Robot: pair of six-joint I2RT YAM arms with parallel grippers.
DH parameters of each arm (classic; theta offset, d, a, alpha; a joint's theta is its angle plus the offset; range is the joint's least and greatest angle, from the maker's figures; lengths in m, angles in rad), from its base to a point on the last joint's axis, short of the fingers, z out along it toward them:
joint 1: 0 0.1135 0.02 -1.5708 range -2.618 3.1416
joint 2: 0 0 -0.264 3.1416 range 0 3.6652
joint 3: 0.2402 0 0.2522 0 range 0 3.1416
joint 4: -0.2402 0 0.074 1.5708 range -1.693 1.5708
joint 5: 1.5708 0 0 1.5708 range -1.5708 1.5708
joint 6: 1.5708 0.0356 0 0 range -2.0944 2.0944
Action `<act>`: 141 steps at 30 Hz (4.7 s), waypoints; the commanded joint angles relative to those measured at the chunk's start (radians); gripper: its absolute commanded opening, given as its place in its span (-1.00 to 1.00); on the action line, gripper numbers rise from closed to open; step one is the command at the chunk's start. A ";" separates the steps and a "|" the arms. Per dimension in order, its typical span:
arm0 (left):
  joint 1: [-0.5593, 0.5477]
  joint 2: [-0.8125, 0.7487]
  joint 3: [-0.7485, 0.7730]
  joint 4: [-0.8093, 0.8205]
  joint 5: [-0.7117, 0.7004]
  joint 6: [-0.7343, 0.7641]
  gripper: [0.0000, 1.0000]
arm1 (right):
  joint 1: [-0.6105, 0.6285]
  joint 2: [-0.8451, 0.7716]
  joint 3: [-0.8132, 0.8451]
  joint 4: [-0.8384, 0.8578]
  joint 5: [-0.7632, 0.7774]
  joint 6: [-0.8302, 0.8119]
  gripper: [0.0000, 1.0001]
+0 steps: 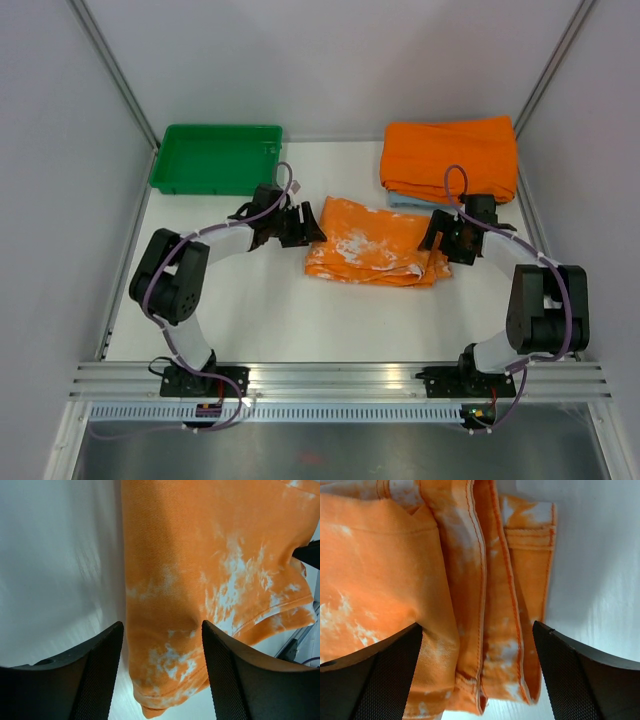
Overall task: Fold and stack the trousers
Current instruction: Neatly place the folded trousers to the corner
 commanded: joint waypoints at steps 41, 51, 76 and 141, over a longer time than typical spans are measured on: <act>-0.069 0.278 1.088 -0.085 0.008 -0.110 -0.95 | -0.155 0.288 1.172 -0.037 -0.197 0.037 -1.00; -0.138 0.693 1.330 0.192 -0.099 -0.348 -0.95 | -0.392 0.650 1.445 -0.129 -0.359 0.008 -1.00; -0.164 1.005 1.413 0.294 -0.383 -0.444 -0.95 | -0.432 0.913 1.556 -0.170 -0.225 -0.179 -1.00; -0.234 0.701 1.343 0.330 -0.314 -0.319 -0.95 | -0.246 0.492 1.070 -0.104 -0.067 -0.266 -1.00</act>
